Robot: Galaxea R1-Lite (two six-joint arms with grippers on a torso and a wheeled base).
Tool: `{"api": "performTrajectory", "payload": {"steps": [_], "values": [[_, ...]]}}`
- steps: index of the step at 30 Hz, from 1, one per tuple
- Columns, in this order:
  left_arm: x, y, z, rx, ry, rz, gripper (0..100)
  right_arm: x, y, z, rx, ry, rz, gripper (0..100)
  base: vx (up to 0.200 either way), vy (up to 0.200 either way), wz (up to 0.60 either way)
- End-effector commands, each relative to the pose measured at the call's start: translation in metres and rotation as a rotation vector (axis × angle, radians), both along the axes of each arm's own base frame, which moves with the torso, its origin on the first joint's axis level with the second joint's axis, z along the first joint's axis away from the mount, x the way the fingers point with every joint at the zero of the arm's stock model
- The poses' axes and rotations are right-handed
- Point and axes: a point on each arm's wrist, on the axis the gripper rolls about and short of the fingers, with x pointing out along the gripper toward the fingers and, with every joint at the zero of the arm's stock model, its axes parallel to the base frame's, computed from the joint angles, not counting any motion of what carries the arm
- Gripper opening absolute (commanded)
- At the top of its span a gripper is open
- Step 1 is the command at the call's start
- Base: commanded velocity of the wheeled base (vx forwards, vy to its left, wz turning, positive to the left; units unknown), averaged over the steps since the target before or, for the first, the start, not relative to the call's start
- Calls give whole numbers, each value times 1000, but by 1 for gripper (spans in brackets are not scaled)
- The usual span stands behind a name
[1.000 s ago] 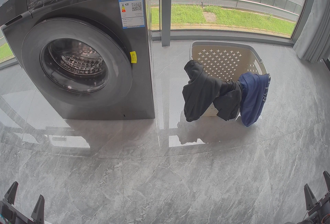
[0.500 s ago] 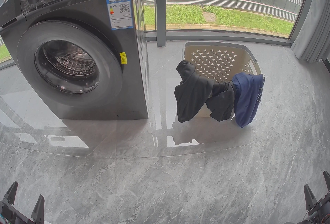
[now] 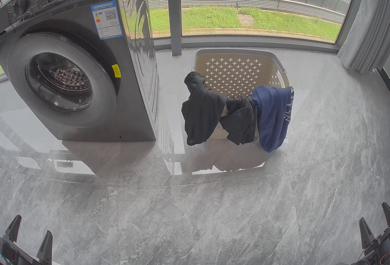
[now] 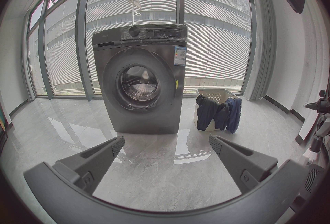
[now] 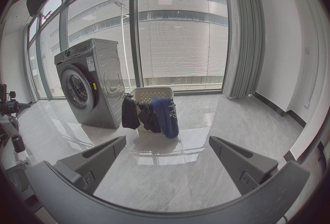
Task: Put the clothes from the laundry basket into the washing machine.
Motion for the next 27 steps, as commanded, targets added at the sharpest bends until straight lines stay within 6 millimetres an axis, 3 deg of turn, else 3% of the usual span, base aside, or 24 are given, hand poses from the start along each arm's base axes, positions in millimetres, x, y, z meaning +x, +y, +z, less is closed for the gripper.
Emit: {"api": "performTrajectory", "payload": {"steps": [1,10,25,27], "values": [[0,0,-5,0,2,0,100,0,0,-5,0,6,2,100,0,0,0],[0,0,-5,3,4,-1,100,0,0,-5,0,6,2,100,0,0,0],[0,0,-5,0,2,0,100,0,0,-5,0,6,0,100,200,0,0],[0,0,-5,0,2,0,100,0,0,-5,0,6,0,100,0,0,0]]}}
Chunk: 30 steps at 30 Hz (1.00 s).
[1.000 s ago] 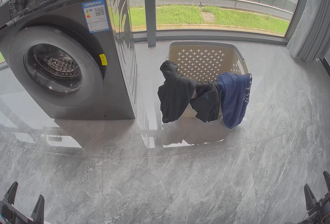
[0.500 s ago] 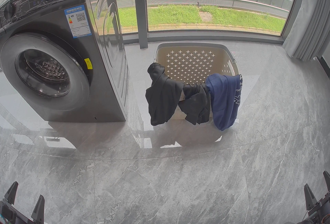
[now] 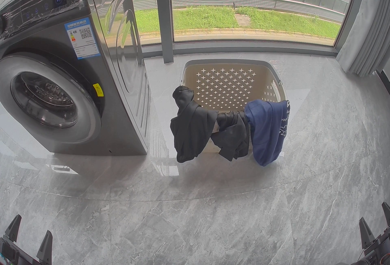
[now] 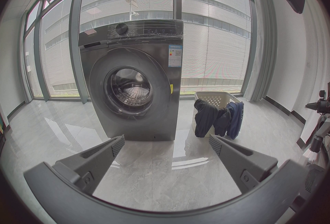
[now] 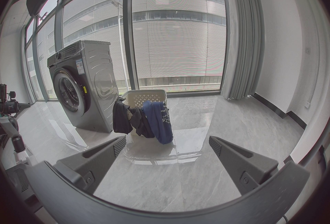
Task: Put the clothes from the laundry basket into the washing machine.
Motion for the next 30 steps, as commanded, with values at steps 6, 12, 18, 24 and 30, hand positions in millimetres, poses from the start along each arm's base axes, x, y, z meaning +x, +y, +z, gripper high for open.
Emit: {"api": "performTrajectory", "payload": {"steps": [6,12,18,24,30], "values": [[0,0,-5,0,4,0,100,0,0,-5,0,6,1,100,0,0,0],[0,0,-5,0,3,0,100,0,0,-5,0,6,1,100,0,-67,0],[0,0,-5,0,3,0,100,0,0,-5,0,6,1,100,0,-200,0],[0,0,-5,0,3,0,100,0,0,-5,0,6,1,100,0,-200,0],[0,0,-5,0,3,1,100,0,0,-5,0,6,1,100,0,-33,0]]}}
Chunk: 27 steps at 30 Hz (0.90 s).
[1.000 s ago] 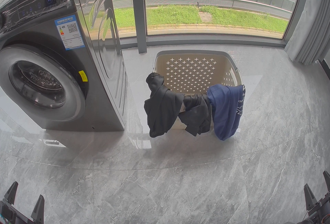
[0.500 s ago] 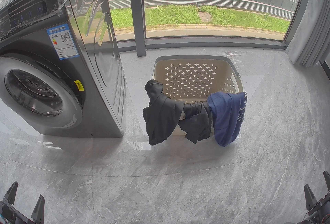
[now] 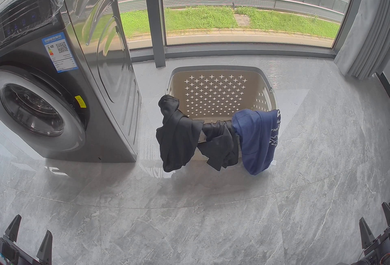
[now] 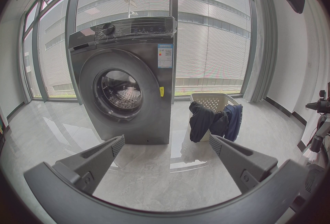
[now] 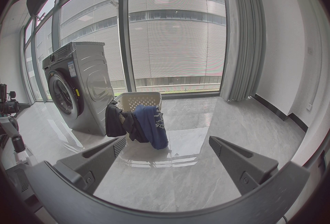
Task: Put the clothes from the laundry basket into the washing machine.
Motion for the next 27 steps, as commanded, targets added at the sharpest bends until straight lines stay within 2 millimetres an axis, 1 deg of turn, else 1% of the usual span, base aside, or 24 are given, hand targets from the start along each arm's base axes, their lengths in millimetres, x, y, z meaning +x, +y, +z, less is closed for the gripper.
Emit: {"api": "performTrajectory", "payload": {"steps": [1,10,22,27], "values": [[0,0,-5,-1,3,1,100,0,0,-5,0,5,1,100,0,0,0],[0,0,-5,-2,3,1,100,0,0,-5,0,5,1,100,0,0,0],[0,0,-5,2,3,1,100,0,0,-5,0,5,1,100,200,0,0],[0,0,-5,4,3,-1,100,0,0,-5,0,5,1,100,0,0,0]]}}
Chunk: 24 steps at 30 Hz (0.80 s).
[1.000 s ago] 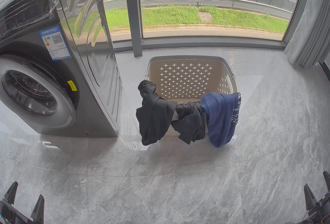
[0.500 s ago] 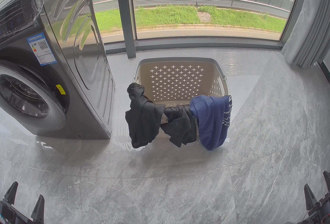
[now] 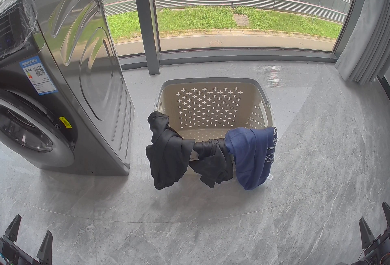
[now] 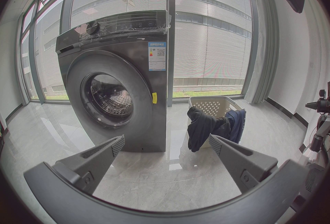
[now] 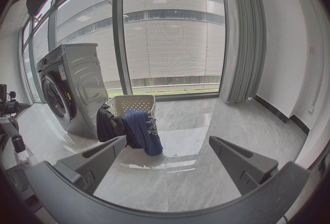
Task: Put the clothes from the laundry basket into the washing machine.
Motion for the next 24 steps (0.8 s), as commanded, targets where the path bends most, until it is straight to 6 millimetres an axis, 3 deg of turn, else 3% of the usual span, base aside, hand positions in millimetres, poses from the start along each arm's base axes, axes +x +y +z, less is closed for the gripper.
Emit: {"api": "performTrajectory", "payload": {"steps": [1,4,13,24], "values": [[0,0,-5,1,3,-1,100,0,0,-5,0,6,1,100,0,0,0],[0,0,-5,-1,3,-1,100,0,0,-5,0,6,1,100,0,0,0],[0,0,-5,-1,3,1,100,0,0,-5,0,6,1,100,0,-200,0],[0,0,-5,1,3,-1,100,0,0,-5,0,6,1,100,0,0,0]]}}
